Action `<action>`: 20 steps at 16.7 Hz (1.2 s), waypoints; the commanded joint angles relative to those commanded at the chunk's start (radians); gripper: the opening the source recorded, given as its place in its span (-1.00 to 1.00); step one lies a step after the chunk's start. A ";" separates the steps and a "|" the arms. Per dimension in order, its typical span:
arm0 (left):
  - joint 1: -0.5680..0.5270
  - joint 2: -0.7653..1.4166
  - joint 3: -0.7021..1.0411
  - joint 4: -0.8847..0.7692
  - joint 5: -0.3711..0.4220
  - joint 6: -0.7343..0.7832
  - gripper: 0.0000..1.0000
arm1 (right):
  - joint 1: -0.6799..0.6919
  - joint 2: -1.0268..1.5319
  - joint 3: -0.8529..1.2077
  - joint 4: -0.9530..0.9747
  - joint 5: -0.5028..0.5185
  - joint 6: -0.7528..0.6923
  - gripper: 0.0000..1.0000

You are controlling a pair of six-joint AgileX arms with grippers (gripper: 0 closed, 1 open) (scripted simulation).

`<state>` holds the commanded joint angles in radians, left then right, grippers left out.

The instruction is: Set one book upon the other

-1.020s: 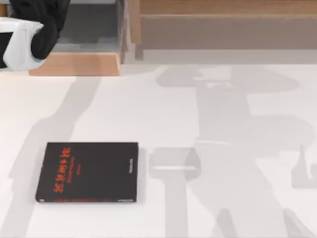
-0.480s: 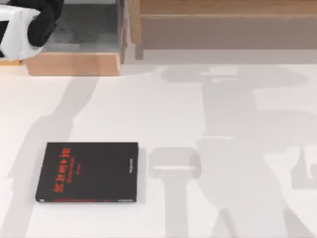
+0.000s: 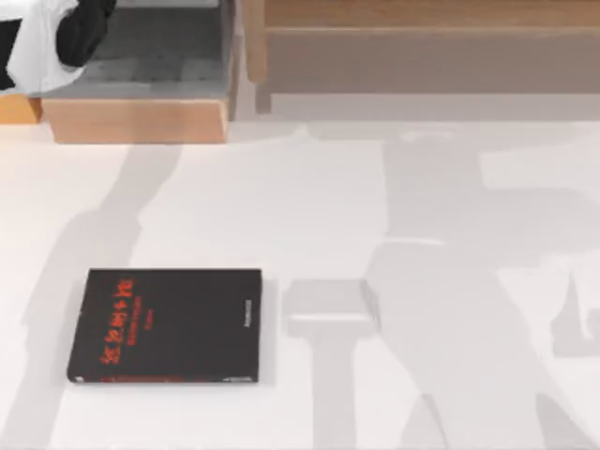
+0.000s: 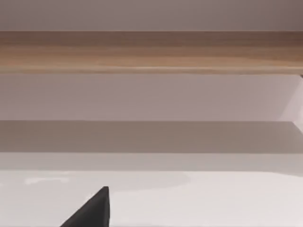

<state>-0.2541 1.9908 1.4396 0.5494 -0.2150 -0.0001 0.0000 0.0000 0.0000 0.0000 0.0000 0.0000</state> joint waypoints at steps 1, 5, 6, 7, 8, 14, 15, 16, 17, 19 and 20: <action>-0.006 0.016 -0.005 0.020 -0.006 0.000 1.00 | 0.000 0.000 0.000 0.000 0.000 0.000 1.00; -0.015 0.038 -0.009 0.048 -0.014 -0.001 1.00 | 0.000 0.000 0.000 0.000 0.000 0.000 1.00; -0.015 0.038 -0.009 0.048 -0.014 -0.001 1.00 | 0.000 0.000 0.000 0.000 0.000 0.000 1.00; -0.015 0.038 -0.009 0.048 -0.014 -0.001 1.00 | 0.000 0.000 0.000 0.000 0.000 0.000 1.00; -0.015 0.038 -0.009 0.048 -0.014 -0.001 0.85 | 0.000 0.000 0.000 0.000 0.000 0.000 1.00; -0.015 0.038 -0.009 0.048 -0.014 -0.001 -0.06 | 0.000 0.000 0.000 0.000 0.000 0.000 1.00; -0.015 0.038 -0.009 0.048 -0.014 -0.001 -0.21 | 0.000 0.000 0.000 0.000 0.000 0.000 1.00; -0.015 0.038 -0.009 0.048 -0.014 -0.001 -0.36 | 0.000 0.000 0.000 0.000 0.000 0.000 1.00; -0.015 0.038 -0.009 0.048 -0.014 -0.001 -0.51 | 0.000 0.000 0.000 0.000 0.000 0.000 1.00; -0.015 0.038 -0.009 0.048 -0.014 -0.001 -0.81 | 0.000 0.000 0.000 0.000 0.000 0.000 1.00; -0.015 0.038 -0.009 0.048 -0.014 -0.001 -0.96 | 0.000 0.000 0.000 0.000 0.000 0.000 1.00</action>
<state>-0.2695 2.0291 1.4309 0.5976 -0.2293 -0.0011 0.0000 0.0000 0.0000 0.0000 0.0000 0.0000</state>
